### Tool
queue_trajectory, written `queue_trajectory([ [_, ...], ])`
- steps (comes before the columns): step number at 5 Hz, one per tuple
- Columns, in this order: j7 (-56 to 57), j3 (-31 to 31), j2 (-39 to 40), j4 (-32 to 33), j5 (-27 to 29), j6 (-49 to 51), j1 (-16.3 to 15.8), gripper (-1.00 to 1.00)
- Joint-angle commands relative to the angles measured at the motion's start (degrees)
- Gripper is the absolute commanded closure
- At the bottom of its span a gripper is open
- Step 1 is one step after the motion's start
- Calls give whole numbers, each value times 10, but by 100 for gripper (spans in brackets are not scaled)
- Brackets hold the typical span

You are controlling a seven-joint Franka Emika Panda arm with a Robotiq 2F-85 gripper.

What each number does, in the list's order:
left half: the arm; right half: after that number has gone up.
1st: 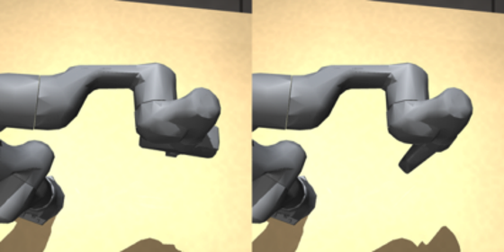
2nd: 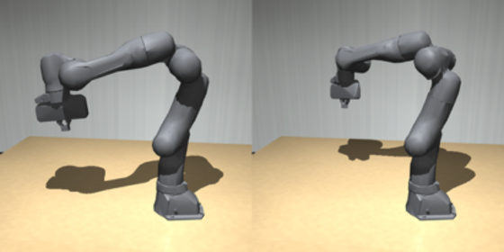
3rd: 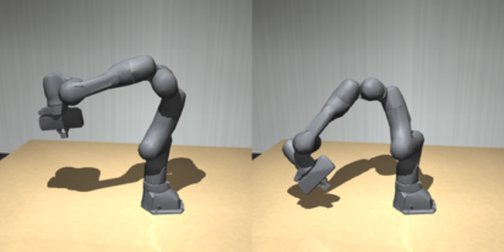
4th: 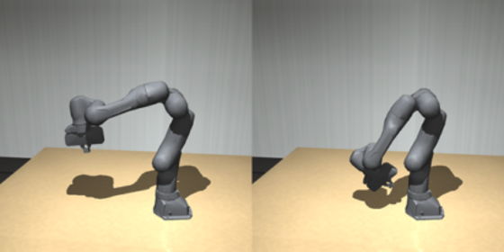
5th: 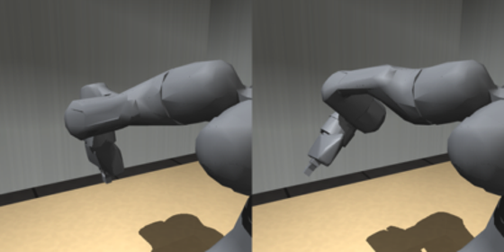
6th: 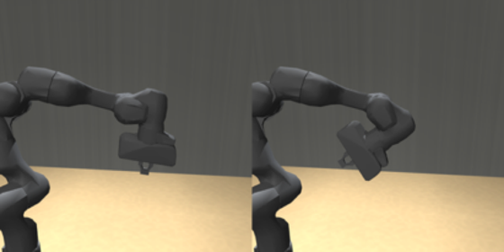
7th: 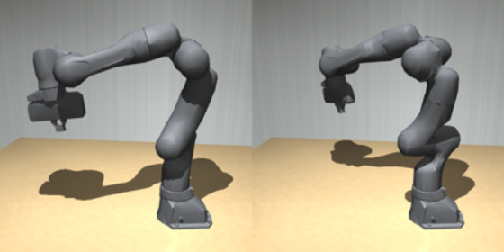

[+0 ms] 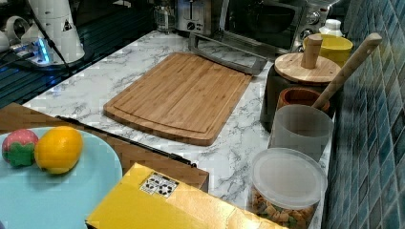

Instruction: Put the bowl in the oven.

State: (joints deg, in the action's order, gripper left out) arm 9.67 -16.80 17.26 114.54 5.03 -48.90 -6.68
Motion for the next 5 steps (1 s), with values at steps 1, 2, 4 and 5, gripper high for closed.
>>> queue_trajectory([
  [1,1,-60,41,-45,130,-91,1,100],
  [2,-6,-66,49,-38,137,-124,6,100],
  [4,-20,-65,53,-11,135,-200,6,100],
  [5,-10,-68,68,-16,128,-193,4,100],
])
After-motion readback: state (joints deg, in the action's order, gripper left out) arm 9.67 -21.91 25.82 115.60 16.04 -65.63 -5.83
